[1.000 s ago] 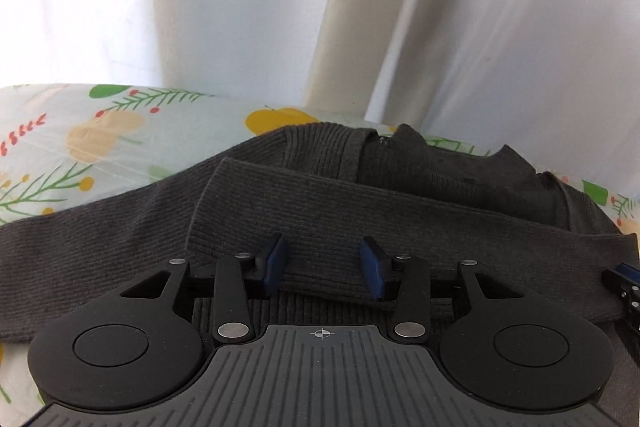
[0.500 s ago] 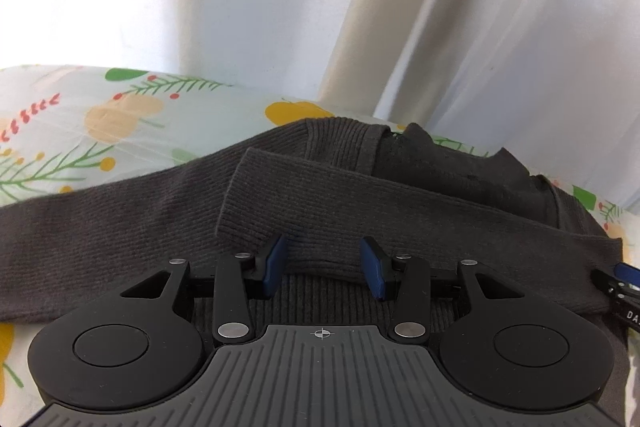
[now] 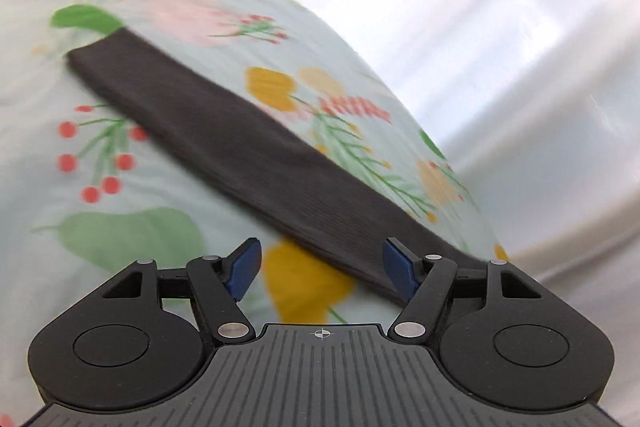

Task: Fold small clothes
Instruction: 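Grasp the other sleeve cuff with the left gripper and lift it, then lay the held sleeve across the sweater front and open the left gripper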

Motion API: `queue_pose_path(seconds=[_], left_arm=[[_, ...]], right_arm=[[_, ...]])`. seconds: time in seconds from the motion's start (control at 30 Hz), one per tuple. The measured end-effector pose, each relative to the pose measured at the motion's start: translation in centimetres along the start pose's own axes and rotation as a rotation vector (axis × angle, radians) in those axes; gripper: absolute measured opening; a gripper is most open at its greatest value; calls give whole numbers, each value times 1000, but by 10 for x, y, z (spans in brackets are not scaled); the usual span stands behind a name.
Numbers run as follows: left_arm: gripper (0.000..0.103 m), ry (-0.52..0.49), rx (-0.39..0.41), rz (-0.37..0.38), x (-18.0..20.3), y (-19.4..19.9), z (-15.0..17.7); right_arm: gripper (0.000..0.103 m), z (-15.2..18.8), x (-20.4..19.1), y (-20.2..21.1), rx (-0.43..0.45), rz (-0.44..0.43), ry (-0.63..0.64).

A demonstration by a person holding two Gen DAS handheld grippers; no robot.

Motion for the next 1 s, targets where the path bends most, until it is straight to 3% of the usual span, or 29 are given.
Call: queue_pose_path(seconds=[0.13,0.3,0.43,0.5,0.6,0.7,0.8,0.9,1.0], left_arm=[[58,173,48,-66,-49,-4,-33],[51,301,76,-53,-78,-15,-55],[32,462,97,-52,-100,-26,-65],[13,508,109,-70,-107,-32,-66],[11,501,123,-86,-110,-37,-70],[10,418,157,-89,-97,-34,-71],[9,176,221,-2,-45,-19,-70],[9,-74,211,211,31,-1,-53],[11,-272,108,492,112,23,-10]], right_arm=[[69,1,-9,5,-32,-68,-135],[79,-8,-17,-1,-29,-60,-132],[81,-5,-19,0,-35,-63,-145],[81,-4,-19,-2,-39,-64,-161],[81,-3,-20,-8,-42,-54,-155],[81,-2,-22,-7,-41,-53,-134],[80,-2,-24,-9,-36,-47,-110],[78,-2,-22,-10,-39,-42,-117],[76,-2,-22,-11,-34,-40,-114]])
Point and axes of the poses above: each gripper's, at about its wrist camera, not at the fingertips, and y roughly against the way its jaws point, x to its right, z to its underside, the point moved 1 cm from there along -y, roughly the way its jaws point, and after that the axes turned 9 degrees about x, right-handed, at the moved point
